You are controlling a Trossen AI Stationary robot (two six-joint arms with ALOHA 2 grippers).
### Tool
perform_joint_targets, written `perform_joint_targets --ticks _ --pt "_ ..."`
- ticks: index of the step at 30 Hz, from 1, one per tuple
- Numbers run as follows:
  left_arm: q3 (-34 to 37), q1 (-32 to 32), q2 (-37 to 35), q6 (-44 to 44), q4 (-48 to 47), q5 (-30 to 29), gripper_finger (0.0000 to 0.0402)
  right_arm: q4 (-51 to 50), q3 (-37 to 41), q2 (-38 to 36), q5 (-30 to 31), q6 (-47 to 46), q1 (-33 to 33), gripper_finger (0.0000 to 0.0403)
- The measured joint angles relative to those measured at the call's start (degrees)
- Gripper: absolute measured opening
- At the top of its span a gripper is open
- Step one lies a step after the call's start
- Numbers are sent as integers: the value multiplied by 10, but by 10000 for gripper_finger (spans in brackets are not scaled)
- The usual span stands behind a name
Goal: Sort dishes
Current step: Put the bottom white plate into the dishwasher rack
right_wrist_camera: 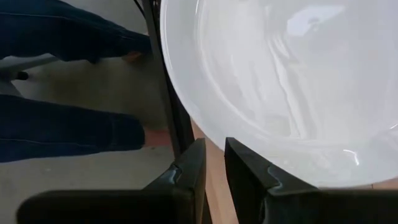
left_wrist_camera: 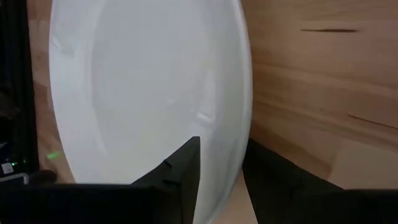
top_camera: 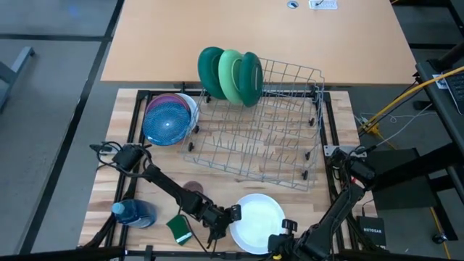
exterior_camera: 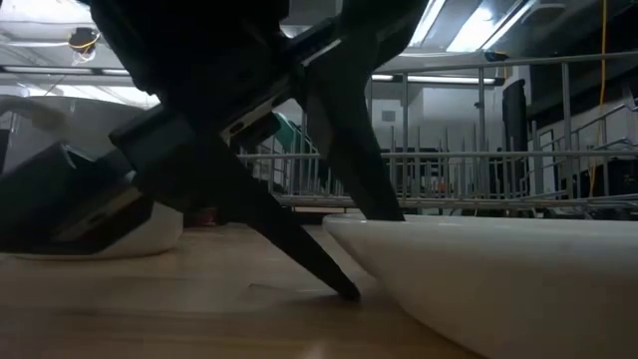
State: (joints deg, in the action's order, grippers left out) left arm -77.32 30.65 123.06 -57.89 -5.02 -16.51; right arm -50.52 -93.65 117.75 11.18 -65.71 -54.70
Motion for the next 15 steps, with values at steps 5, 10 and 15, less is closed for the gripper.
perform_joint_targets --ticks 5,10,15 --pt "1 1 3 2 14 -2 53 0 0 0 -1 0 0 65" --pt "1 5 6 6 27 -8 13 1 0 -1 -9 -18 0 65" --pt "3 13 7 23 61 -8 8 -13 -15 -1 -18 -18 -1 65"
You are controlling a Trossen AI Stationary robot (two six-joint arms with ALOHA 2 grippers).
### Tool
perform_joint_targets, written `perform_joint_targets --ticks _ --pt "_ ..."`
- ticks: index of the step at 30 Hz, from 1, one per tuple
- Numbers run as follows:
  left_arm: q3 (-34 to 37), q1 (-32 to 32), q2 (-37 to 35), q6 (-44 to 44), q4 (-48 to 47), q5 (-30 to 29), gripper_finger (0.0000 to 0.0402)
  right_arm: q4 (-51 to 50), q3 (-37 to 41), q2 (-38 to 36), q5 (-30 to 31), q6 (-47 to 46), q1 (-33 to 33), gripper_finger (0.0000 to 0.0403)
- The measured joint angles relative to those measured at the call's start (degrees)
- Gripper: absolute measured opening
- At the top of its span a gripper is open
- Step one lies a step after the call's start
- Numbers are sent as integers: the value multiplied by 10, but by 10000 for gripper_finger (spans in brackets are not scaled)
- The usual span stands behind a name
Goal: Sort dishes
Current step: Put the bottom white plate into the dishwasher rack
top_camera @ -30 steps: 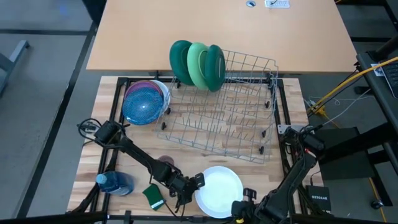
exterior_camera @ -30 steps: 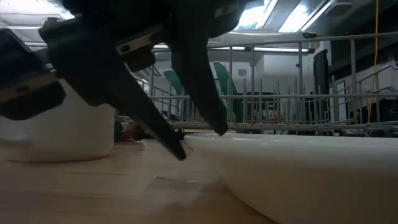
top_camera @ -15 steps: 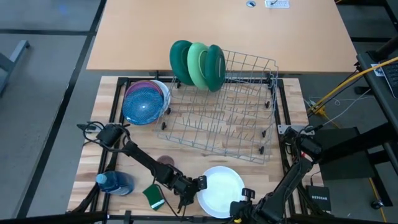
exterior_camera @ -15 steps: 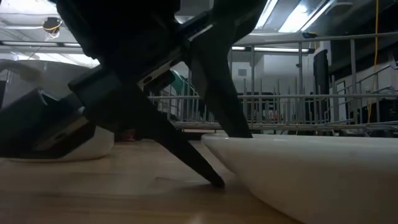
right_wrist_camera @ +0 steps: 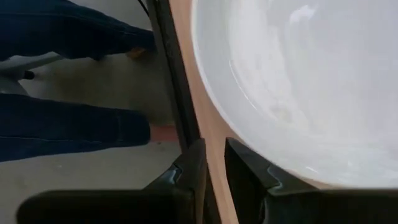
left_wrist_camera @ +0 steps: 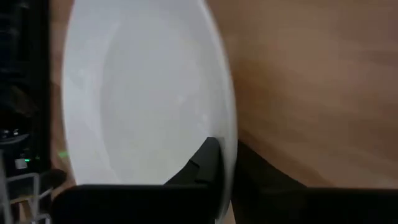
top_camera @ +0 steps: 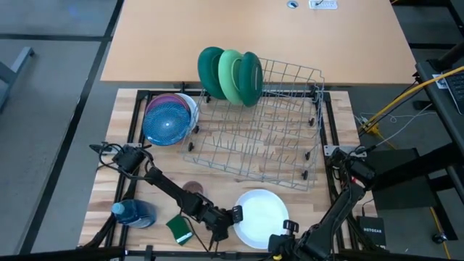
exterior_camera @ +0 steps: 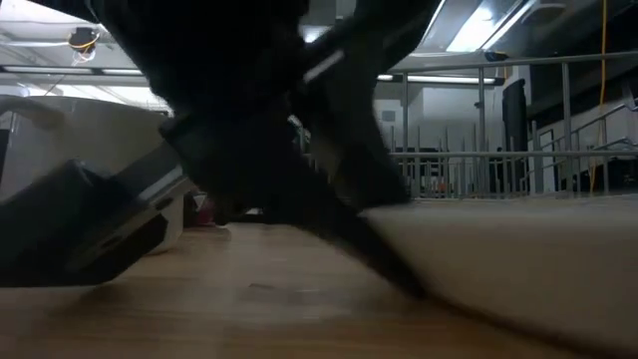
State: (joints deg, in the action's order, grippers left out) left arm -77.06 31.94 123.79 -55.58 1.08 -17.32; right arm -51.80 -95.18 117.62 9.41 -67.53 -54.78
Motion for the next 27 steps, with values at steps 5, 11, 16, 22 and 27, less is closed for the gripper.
perform_joint_targets --ticks 5,11,16,22,27 --pt "-14 6 0 51 10 5 5 -76 -65 0 7 2 -4 65" --pt "-40 6 -4 144 11 10 3 -223 -161 -1 77 -7 -24 65" --pt "-68 6 -5 225 8 10 2 -327 -225 -1 138 -45 -45 65" --pt "-104 6 -6 314 6 42 1 -381 -261 -3 190 -65 -70 65" --pt "-141 6 -6 407 4 79 1 -382 -261 -4 220 -59 -89 65"
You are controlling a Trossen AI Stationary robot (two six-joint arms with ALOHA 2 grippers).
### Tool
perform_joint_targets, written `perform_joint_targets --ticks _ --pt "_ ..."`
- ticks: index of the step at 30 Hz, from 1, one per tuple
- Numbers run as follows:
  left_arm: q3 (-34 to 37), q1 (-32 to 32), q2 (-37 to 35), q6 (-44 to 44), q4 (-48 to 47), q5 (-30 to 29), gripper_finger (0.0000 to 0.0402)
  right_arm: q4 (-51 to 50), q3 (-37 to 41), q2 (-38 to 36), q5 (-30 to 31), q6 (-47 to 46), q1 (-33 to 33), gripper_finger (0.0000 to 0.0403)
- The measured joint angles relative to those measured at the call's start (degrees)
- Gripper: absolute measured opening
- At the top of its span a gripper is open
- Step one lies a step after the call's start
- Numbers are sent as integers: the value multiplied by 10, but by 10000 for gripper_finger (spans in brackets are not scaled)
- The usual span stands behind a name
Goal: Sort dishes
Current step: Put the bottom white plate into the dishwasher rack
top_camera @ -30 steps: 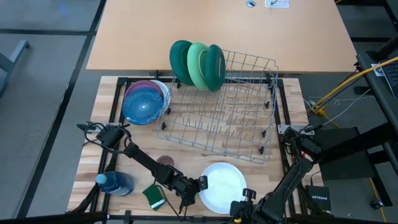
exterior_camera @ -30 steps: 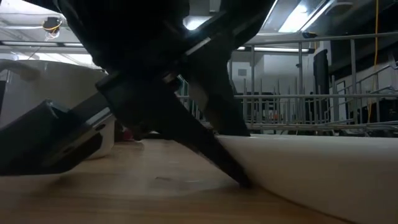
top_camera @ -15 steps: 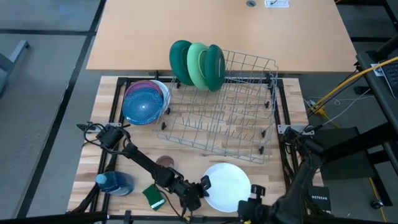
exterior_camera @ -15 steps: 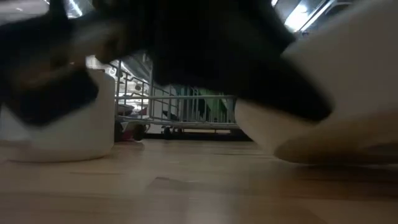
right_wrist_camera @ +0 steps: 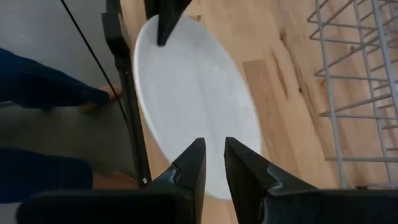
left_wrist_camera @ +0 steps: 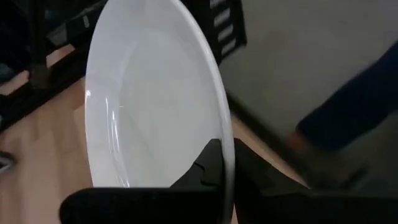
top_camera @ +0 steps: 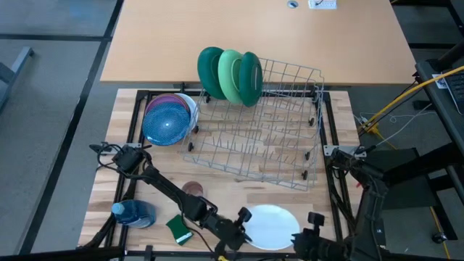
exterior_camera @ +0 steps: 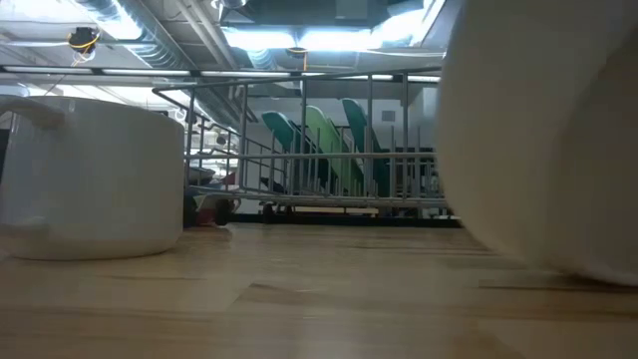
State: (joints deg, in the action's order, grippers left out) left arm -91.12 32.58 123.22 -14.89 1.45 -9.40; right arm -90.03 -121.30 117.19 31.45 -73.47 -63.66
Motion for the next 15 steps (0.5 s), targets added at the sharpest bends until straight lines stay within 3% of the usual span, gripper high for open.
perform_joint_targets --ticks 8,15 --pt "-76 -3 -2 127 -66 50 0 0 0 -2 41 9 -21 65" --pt "-135 -8 -2 174 -135 59 0 0 0 -6 81 34 -29 65"
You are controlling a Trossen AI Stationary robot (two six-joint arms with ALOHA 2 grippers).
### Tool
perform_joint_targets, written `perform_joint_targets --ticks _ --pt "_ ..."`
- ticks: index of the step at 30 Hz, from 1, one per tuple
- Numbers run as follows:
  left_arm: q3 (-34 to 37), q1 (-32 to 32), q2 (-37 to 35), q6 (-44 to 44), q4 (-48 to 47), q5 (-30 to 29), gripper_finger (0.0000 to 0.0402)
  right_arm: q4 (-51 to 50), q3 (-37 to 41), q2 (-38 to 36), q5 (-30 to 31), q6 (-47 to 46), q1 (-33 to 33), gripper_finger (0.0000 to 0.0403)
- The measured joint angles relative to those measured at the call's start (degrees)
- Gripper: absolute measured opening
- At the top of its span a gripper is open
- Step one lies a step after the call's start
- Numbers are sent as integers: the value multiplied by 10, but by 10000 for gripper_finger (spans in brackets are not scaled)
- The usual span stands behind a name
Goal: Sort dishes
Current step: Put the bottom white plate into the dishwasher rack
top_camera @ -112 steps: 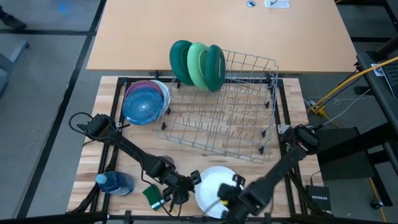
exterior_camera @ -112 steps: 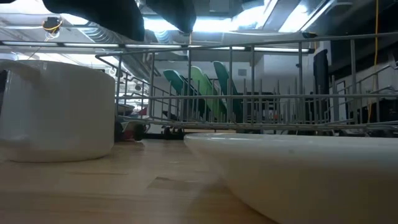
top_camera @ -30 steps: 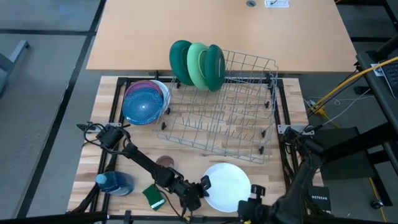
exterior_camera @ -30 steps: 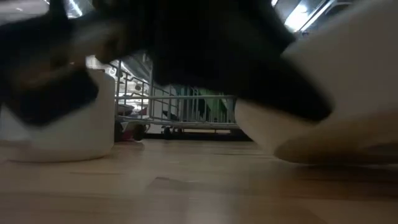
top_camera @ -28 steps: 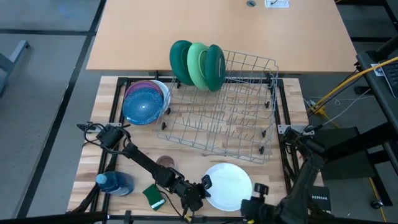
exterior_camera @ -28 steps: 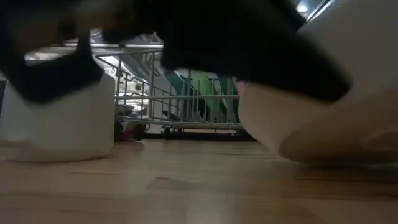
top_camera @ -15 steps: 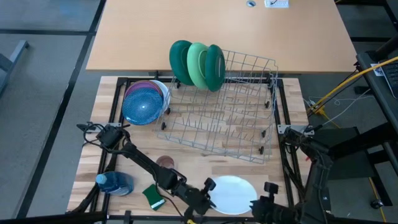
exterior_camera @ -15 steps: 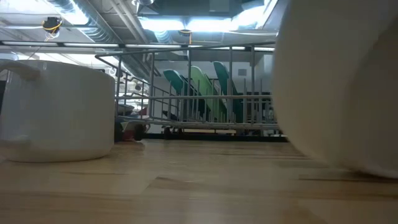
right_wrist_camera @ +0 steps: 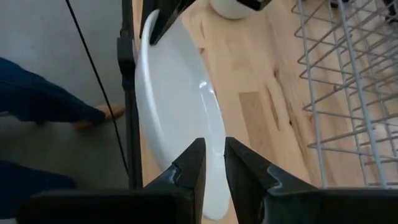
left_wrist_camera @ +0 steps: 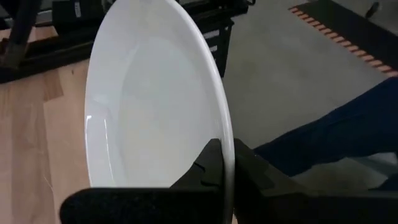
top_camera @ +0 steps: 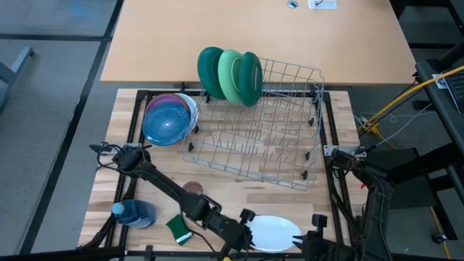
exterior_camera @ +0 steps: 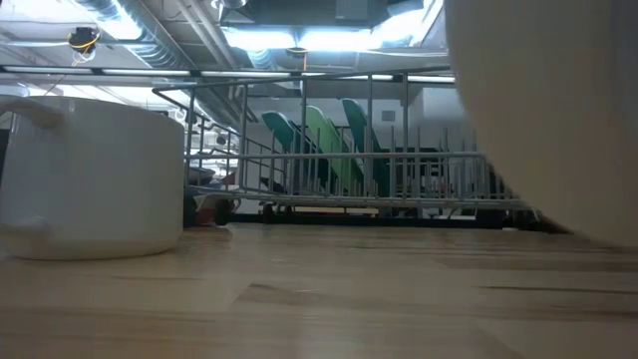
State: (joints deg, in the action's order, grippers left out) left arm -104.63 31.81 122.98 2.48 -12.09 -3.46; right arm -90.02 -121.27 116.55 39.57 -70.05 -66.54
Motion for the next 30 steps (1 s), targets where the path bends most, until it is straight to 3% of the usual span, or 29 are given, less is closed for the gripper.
perform_joint_targets --ticks 9,17,30 --pt "-69 -16 -9 111 -102 25 0 0 0 -21 54 51 -3 65" --pt "-73 -53 -93 147 -146 33 0 0 0 -67 141 142 -2 65" --pt "-74 -242 -184 199 -154 50 0 0 0 -201 344 390 -2 65"
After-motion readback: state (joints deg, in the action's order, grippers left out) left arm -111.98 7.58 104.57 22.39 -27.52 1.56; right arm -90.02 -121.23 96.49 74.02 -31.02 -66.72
